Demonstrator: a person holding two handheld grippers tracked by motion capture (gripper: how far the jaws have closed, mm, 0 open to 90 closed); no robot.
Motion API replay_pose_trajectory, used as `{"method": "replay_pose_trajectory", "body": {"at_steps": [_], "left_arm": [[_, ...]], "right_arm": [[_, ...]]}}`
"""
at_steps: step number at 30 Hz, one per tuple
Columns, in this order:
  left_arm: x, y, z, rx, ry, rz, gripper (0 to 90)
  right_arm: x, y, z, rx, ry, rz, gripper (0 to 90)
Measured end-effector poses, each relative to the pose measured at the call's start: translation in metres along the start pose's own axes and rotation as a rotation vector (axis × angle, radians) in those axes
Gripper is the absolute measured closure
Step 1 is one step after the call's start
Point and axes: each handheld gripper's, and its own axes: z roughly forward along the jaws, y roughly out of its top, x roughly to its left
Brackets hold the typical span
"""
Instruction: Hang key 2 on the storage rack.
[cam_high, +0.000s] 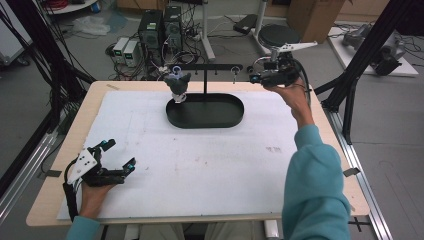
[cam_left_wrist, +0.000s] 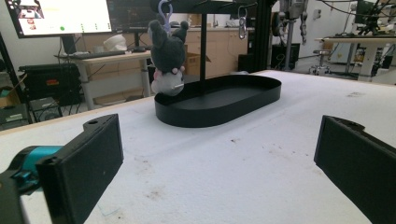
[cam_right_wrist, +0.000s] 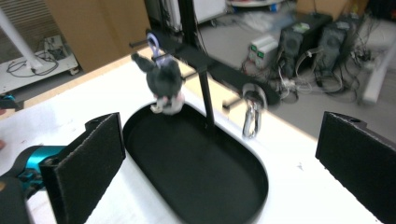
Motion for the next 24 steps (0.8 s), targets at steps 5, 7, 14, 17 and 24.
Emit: {"method": "replay_pose_trajectory", "body": {"at_steps": [5, 7, 14, 17, 24], "left_arm": [[0.0, 0.0, 0.0, 0.0, 0.002, -0.001, 1.8], [0.0, 0.0, 0.0, 0.0, 0.003, -0.004, 1.7], [0.0, 0.0, 0.0, 0.0, 0.003, -0.003, 1.7], [0.0, 0.0, 0.0, 0.001, 0.002, 0.001, 1.7], [0.0, 0.0, 0.0, 0.0, 0.0, 0.0, 1.7]], "right_arm": [[0.021, -0.028, -0.034, -0.067, 0.0, -0.029, 0.6], [0.031, -0.04, -0.044, -0.086, -0.008, -0.049, 0.6], [0.07, -0.091, -0.071, -0.219, -0.037, -0.089, 0.6], [0.085, -0.116, -0.073, -0.249, -0.058, -0.108, 0.6], [0.103, -0.171, -0.068, -0.287, -0.094, -0.078, 0.6]]}}
